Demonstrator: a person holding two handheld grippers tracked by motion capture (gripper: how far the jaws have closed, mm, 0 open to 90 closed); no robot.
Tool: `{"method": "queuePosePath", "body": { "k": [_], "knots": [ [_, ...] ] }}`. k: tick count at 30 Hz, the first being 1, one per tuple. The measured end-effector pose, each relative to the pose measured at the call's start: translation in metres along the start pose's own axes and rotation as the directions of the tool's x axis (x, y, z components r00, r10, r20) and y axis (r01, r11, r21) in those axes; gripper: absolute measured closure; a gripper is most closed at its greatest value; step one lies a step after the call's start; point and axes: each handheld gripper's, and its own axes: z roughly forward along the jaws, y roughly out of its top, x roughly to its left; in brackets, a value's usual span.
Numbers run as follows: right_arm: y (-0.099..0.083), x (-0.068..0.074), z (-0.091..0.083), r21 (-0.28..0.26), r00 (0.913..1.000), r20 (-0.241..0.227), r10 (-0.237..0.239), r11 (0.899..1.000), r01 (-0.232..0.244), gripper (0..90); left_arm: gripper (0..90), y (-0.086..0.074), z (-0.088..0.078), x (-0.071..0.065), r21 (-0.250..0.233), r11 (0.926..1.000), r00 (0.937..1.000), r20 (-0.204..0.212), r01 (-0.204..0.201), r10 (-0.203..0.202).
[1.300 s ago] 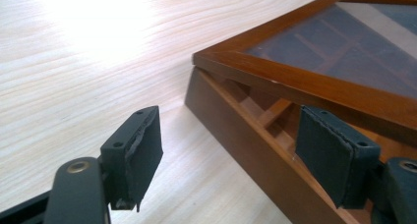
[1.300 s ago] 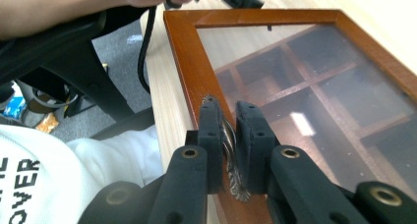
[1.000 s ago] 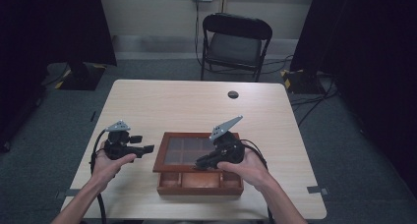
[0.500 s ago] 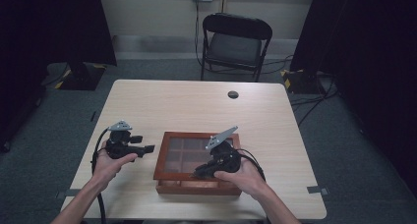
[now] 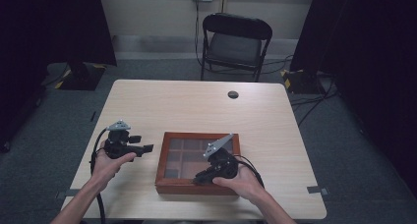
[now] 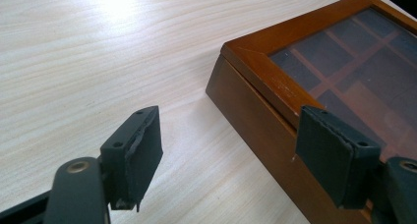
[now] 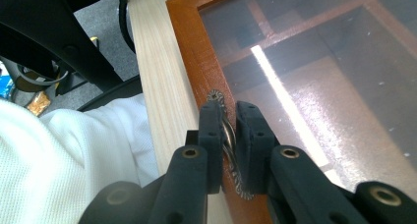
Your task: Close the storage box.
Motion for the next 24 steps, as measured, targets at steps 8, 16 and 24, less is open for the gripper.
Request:
{"method": "queuePosePath", "body": {
  "k": [8,16,24],
  "knots": [
    [-0.005,-0.002,0.007,0.01,0.9999,-0.004,0.012,1.0,-0.012,82.6,25.5,0.0,0.001,0.0,0.012,0.9999,1.0,0.002,-0.007,0.007],
    [-0.005,-0.006,0.001,-0.041,0.9994,0.001,0.035,0.999,-0.035,65.6,25.5,-0.001,0.003,0.003,0.028,0.9996,0.9998,-0.016,0.01,-0.009],
    [-0.018,-0.038,-0.044,-0.187,0.9565,0.201,0.211,0.967,-0.174,29.1,24.8,-0.001,0.004,0.011,0.059,0.9982,0.9991,-0.042,-0.001,0.003]
  ]
}}
